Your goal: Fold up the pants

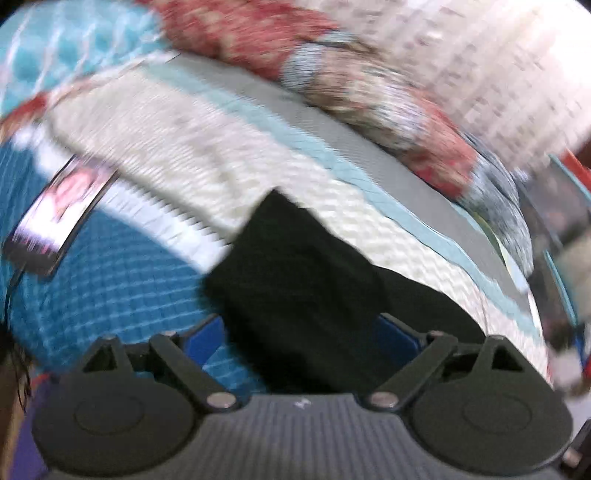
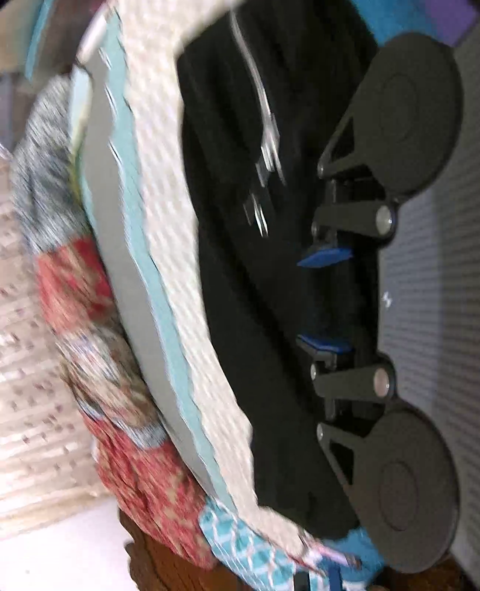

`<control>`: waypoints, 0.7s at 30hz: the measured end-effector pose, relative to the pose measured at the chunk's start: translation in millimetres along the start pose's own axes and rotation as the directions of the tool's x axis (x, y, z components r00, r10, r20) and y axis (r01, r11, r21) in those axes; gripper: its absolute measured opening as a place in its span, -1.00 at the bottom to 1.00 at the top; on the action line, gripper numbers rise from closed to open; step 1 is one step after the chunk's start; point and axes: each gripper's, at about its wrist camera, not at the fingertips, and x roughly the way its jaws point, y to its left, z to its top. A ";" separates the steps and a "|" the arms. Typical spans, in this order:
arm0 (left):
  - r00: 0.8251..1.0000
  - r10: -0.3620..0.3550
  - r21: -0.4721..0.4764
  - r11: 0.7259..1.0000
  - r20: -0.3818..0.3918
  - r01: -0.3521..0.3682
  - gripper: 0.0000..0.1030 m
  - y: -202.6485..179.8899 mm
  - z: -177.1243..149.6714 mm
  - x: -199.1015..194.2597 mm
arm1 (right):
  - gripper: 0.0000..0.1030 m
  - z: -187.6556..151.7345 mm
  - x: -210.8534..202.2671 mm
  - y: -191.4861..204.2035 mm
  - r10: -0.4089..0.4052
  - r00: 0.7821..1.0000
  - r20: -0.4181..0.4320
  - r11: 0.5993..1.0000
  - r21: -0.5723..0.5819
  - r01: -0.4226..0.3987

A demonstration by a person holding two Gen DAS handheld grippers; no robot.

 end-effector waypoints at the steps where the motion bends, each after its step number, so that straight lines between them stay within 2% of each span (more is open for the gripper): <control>1: 1.000 -0.010 -0.038 0.999 -0.005 0.010 0.83 11.2 -0.2 2.7 | -0.29 0.1 7.8 12.7 0.026 0.999 -0.020 1.000 -0.004 -0.026; 3: 0.999 -0.027 -0.108 0.994 -0.021 0.025 0.94 27.6 0.1 13.1 | -0.37 2.4 24.9 39.3 0.088 0.994 -0.059 0.996 -0.013 -0.088; 7: 0.993 -0.096 -0.173 0.981 -0.072 0.083 0.95 46.6 -1.1 36.7 | -0.50 12.3 47.7 82.1 0.187 0.975 -0.117 0.982 0.012 -0.187; 10: 0.985 -0.141 -0.212 0.970 -0.096 0.118 0.97 50.5 -0.8 55.7 | -0.51 17.2 65.5 101.5 0.271 0.954 -0.127 0.960 0.103 -0.259; 12: 0.982 -0.169 -0.213 0.966 -0.086 0.147 0.92 48.8 1.1 64.8 | -0.51 13.8 85.7 103.2 0.315 0.936 -0.155 0.936 0.216 -0.279; 13: 0.982 -0.171 -0.209 0.966 -0.085 0.150 0.63 47.2 -0.5 66.9 | -0.50 6.7 100.5 99.1 0.346 0.918 -0.195 0.911 0.304 -0.278; 14: 0.981 -0.174 -0.202 0.967 -0.091 0.152 0.02 46.2 -0.9 72.1 | -0.50 -5.5 114.6 93.4 0.383 0.889 -0.252 0.879 0.396 -0.266; 15: 0.980 -0.170 -0.201 0.969 -0.107 0.146 -0.22 46.0 -1.8 77.3 | -0.74 -22.2 135.4 87.7 0.417 0.847 -0.330 0.844 0.485 -0.227; 16: 0.979 -0.165 -0.206 0.969 -0.117 0.139 -0.48 47.5 -2.7 80.2 | -1.00 -38.2 144.6 80.3 0.422 0.845 -0.329 0.815 0.547 -0.194; 17: 0.979 -0.169 -0.210 0.967 -0.114 0.142 -0.62 48.9 -3.6 82.0 | -1.00 -43.2 141.6 76.2 0.441 0.851 -0.285 0.794 0.565 -0.223; 19: 0.978 -0.182 -0.197 0.967 -0.098 0.160 -0.68 47.7 -4.6 77.7 | -1.00 -36.4 138.0 83.4 0.423 0.855 -0.301 0.824 0.520 -0.224; 21: 0.982 -0.173 -0.141 0.977 -0.079 0.161 -0.70 35.4 -5.8 69.7 | -1.00 -33.9 140.6 86.4 0.416 0.855 -0.309 0.826 0.522 -0.213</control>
